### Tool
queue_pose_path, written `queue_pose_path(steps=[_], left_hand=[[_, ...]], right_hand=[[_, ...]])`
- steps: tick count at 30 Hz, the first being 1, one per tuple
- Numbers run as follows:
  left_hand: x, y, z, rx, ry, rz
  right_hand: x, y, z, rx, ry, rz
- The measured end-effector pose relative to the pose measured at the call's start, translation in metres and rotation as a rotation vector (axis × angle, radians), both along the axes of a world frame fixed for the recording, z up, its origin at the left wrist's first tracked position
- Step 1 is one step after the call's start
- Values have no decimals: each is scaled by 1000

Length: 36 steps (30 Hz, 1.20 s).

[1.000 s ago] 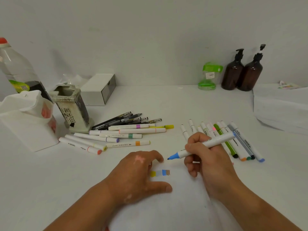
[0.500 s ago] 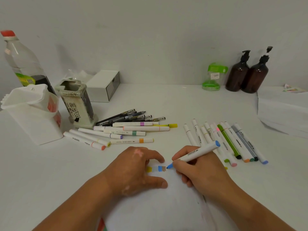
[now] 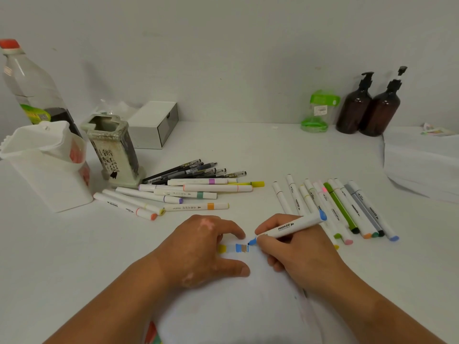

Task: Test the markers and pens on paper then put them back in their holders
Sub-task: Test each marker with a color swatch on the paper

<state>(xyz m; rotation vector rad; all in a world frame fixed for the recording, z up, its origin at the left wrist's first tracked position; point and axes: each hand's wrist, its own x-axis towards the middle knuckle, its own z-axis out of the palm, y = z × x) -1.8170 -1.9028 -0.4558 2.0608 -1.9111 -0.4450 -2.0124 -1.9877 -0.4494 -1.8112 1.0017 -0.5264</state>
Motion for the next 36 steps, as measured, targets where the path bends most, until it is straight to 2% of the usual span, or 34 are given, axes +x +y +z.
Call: queue_pose_path(steps=[27,31,34,36], left_hand=[[-3,0,3,34,-20,23],[-2,2,3,-23,40,52],[-2,2,6,-202,233,134],[1,0,7,-252,413,173]], right_hand=[[1,1,1,8,20,-29],[0,-3,5,96,-171,-99],[-4,-11,12,304,-460,-176],[-7,-15,15,442,-574,-186]])
